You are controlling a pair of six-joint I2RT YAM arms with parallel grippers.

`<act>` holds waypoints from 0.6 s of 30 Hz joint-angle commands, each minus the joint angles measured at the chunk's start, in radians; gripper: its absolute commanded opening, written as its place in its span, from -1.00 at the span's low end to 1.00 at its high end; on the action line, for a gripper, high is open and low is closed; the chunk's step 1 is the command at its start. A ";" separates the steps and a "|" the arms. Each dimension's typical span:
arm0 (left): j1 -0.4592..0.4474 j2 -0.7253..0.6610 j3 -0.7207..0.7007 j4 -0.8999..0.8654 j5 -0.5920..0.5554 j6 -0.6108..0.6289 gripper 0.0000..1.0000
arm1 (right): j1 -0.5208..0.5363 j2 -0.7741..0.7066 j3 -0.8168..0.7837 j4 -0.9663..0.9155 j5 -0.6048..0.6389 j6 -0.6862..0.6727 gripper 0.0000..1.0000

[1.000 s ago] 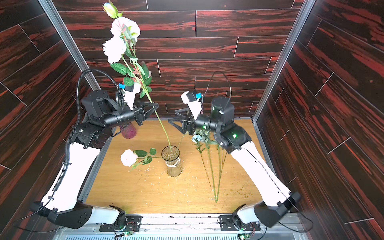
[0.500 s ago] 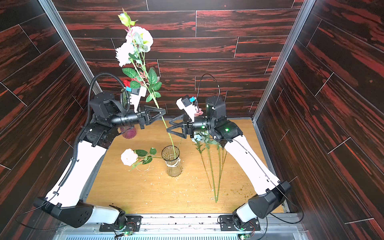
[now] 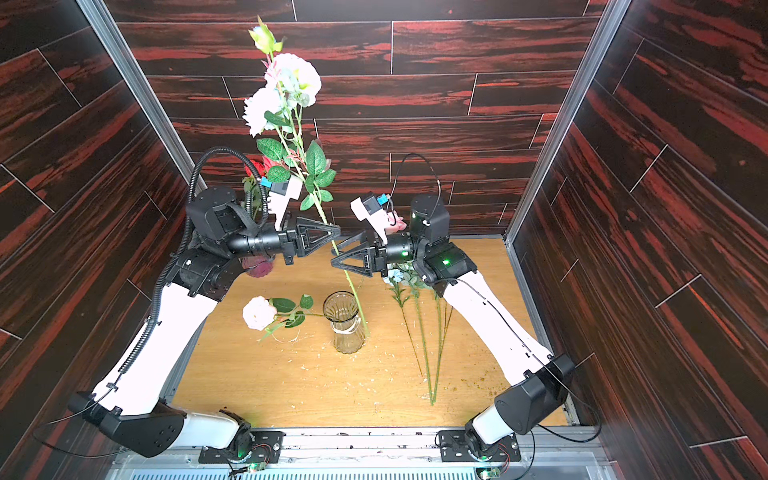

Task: Pick out blue flowers from the vase
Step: Place the flower at the center of the board.

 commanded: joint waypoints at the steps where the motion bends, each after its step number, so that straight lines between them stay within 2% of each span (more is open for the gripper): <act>1: -0.004 -0.010 -0.006 -0.004 0.021 0.025 -1.00 | -0.001 0.009 -0.014 0.066 -0.027 0.041 -0.17; 4: -0.004 -0.008 -0.007 -0.021 0.025 0.038 -1.00 | -0.001 0.011 -0.016 0.064 -0.022 0.038 -0.23; 8: -0.005 -0.011 -0.014 -0.015 0.022 0.031 -1.00 | -0.001 0.012 -0.019 0.063 -0.013 0.038 -0.47; 13: -0.005 -0.025 -0.034 0.000 0.000 0.024 -1.00 | -0.002 0.009 -0.024 0.060 -0.011 0.039 -0.68; 17: -0.005 -0.035 -0.047 0.008 -0.031 0.023 -1.00 | 0.000 0.004 -0.033 0.059 -0.007 0.038 -0.98; 18: -0.005 -0.034 -0.047 0.007 -0.037 0.023 -1.00 | -0.001 0.002 -0.037 0.057 -0.001 0.036 -1.00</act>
